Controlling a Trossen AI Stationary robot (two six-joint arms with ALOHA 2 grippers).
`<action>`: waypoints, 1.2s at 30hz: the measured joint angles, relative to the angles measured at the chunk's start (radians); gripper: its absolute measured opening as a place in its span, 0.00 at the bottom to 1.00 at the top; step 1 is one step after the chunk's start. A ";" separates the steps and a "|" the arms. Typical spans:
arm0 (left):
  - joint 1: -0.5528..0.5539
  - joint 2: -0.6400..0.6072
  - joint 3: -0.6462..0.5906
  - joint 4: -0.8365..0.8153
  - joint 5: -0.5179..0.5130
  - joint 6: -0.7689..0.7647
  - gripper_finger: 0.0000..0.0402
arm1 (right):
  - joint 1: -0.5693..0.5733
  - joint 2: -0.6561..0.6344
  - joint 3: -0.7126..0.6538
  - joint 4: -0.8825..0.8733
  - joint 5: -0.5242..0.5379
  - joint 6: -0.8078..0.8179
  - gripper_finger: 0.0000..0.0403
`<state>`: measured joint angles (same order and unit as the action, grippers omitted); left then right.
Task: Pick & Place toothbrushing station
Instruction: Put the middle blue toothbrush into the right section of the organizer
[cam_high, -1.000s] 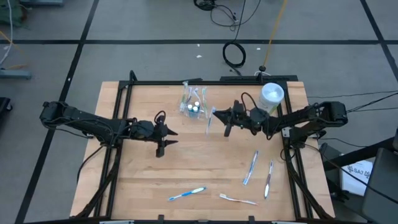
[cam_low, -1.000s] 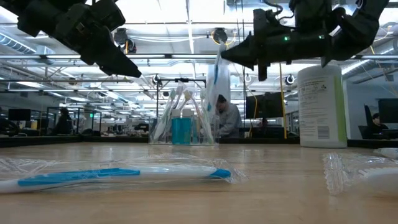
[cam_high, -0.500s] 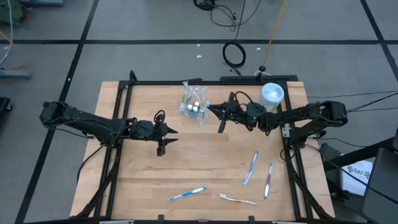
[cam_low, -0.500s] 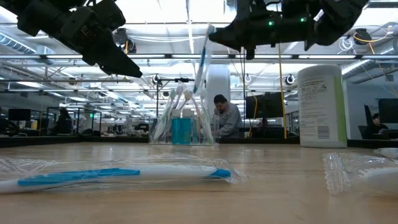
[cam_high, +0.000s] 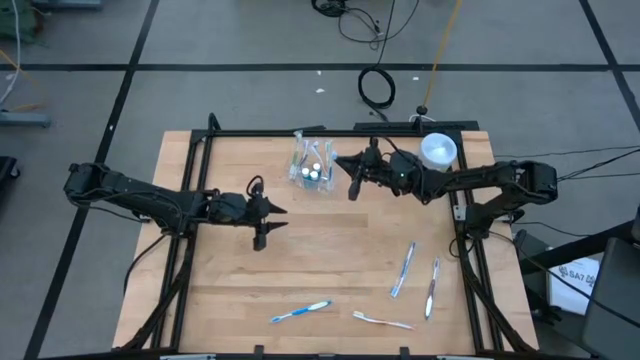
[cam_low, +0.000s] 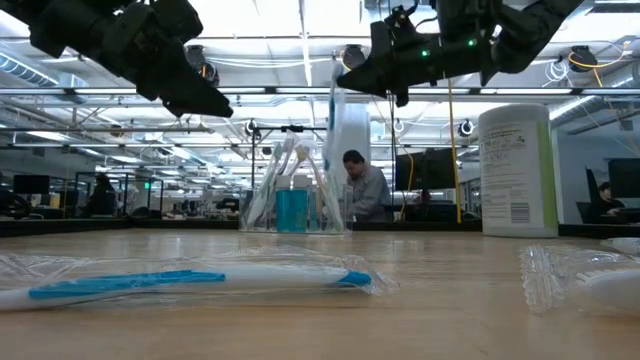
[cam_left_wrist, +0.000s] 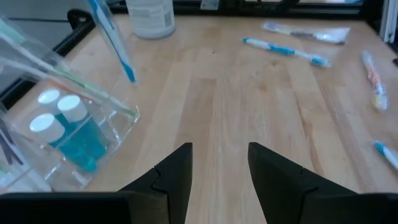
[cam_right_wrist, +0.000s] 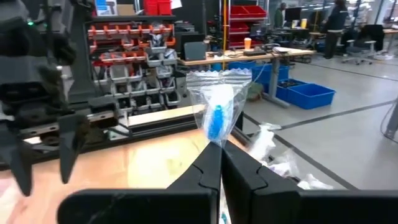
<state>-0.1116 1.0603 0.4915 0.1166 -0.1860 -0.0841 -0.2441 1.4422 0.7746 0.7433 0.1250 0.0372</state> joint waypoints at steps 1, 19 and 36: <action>0.000 0.000 0.000 0.009 0.000 0.002 0.40 | -0.005 0.000 0.000 0.000 0.001 0.001 0.00; 0.000 0.000 0.000 0.026 0.000 0.003 0.40 | -0.025 0.000 0.000 -0.009 0.040 -0.135 0.00; 0.000 0.000 0.000 0.053 0.001 0.001 0.40 | -0.028 0.088 0.000 0.021 0.112 -0.101 0.00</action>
<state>-0.1118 1.0599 0.4915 0.1696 -0.1852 -0.0830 -0.2718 1.5297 0.7749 0.7642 0.2371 -0.0643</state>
